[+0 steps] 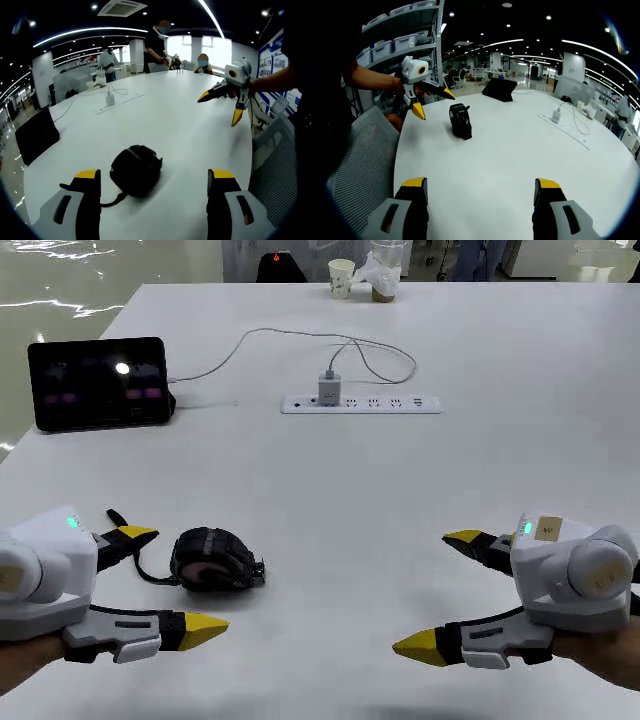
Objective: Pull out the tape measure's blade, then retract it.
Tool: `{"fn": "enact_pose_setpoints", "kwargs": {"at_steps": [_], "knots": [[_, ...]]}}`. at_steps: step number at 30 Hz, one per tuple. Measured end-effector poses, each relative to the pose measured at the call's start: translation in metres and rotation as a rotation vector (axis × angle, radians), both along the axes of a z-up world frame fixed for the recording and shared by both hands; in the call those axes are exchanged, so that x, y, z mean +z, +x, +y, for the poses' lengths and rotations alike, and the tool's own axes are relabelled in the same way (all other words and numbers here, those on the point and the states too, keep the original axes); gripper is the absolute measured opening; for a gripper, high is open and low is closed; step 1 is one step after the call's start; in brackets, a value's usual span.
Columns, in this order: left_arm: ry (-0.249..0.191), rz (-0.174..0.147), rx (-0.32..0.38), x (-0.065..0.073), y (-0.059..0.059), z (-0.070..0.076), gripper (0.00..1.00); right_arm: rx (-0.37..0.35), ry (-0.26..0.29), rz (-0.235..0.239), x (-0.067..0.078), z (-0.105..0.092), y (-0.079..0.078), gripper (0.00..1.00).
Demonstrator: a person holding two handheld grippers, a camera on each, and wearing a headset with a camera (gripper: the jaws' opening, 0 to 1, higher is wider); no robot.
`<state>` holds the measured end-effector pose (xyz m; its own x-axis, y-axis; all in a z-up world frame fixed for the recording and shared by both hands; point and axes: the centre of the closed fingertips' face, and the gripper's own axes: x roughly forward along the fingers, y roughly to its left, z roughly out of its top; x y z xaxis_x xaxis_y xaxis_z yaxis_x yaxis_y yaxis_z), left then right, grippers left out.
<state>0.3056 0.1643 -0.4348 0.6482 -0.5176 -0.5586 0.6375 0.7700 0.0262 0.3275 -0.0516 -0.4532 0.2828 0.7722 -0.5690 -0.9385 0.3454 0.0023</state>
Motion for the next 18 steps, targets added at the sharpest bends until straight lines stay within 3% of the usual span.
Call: {"fn": "enact_pose_setpoints", "kwargs": {"at_steps": [12,18], "knots": [[0.046,0.032,-0.074,-0.004,0.011,0.006,0.72,0.100,-0.032,-0.019,-0.005,0.019,0.008,0.83],[0.089,0.047,-0.130,-0.009,0.015,0.006,0.67,0.145,-0.040,-0.022,-0.006,0.032,0.012,0.79]]}}
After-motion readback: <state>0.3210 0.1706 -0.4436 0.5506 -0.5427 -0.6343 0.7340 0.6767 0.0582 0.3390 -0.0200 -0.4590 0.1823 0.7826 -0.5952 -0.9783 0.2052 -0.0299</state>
